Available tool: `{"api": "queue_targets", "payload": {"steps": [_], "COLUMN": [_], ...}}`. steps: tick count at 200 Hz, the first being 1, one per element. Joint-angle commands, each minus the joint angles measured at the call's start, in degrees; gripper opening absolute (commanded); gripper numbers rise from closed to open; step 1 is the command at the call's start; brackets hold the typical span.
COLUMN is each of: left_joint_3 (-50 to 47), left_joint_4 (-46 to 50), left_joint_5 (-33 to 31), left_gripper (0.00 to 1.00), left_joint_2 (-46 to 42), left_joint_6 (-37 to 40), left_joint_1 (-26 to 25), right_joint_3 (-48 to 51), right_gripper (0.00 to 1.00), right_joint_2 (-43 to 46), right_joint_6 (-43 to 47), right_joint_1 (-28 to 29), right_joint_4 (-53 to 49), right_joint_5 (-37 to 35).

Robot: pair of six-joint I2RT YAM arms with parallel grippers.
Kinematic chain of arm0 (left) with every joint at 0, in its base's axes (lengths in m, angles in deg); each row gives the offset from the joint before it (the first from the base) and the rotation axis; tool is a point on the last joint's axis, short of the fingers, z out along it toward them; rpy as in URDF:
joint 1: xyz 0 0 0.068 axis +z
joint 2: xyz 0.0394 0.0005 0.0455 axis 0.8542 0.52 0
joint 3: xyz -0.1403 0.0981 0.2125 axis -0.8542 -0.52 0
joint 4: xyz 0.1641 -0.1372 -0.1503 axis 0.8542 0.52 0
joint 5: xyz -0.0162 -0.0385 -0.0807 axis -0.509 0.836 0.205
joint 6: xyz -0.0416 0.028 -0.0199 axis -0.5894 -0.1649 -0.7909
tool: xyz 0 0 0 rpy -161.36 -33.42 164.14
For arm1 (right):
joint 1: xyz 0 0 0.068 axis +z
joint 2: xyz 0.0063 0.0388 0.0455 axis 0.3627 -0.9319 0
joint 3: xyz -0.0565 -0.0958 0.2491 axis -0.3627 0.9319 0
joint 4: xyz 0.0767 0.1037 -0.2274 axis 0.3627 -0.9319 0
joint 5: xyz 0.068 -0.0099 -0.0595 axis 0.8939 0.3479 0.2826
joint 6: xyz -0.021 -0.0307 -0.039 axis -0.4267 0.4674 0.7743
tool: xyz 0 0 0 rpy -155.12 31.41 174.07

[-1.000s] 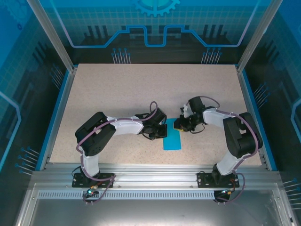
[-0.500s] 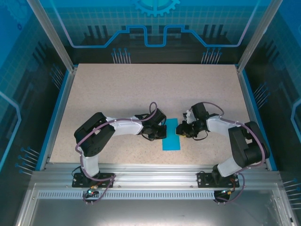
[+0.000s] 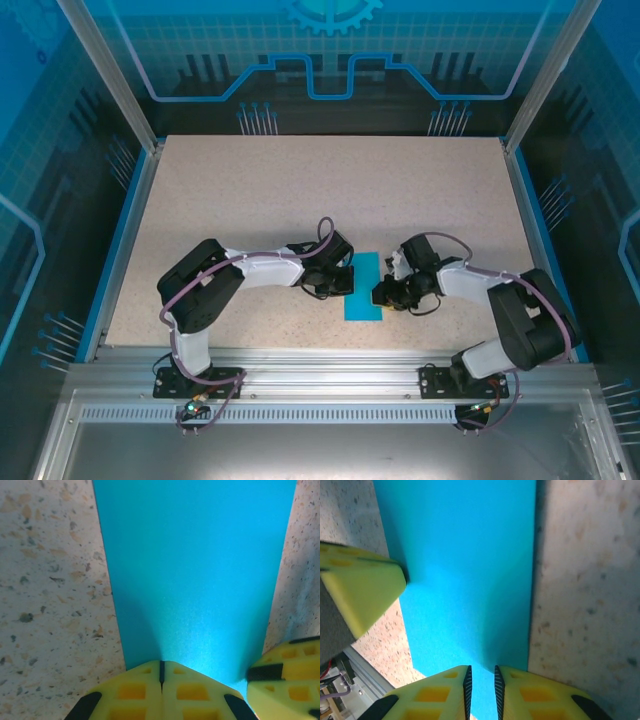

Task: Fold a paper plane with a square sheet of paper (pick it up from the middle)
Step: Fold the square sheet of paper in half at the center of the table.

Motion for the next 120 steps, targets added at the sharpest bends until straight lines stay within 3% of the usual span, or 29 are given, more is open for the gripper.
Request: {"api": "queue_targets", "payload": {"steps": [1,38,77,120], "left_joint_3": [-0.35,-0.15,-0.24,-0.57], "left_joint_4": [1.79,2.15,2.27,1.68], "left_joint_5": [-0.01,-0.14,0.26,0.09], "left_gripper": [0.0,0.0,0.0,0.0], "left_joint_2": [-0.65,-0.97,-1.92,-5.42], "left_joint_6": [0.32,0.51,0.51,0.95], "left_joint_1": [-0.61,-0.61,-0.87,-0.86], "right_joint_3": [1.47,4.93,3.9,-0.96], "right_gripper": [0.23,0.28,0.25,0.32], "right_joint_2": [4.75,7.0,2.98,13.0], "right_joint_6": [-0.97,-2.04,-1.17,-0.1], "right_joint_1": [1.65,3.18,3.29,3.29], "right_joint_4": [-3.73,-2.69,-5.12,-12.48], "right_joint_5": [-0.11,-0.02,-2.65,-8.16]}}
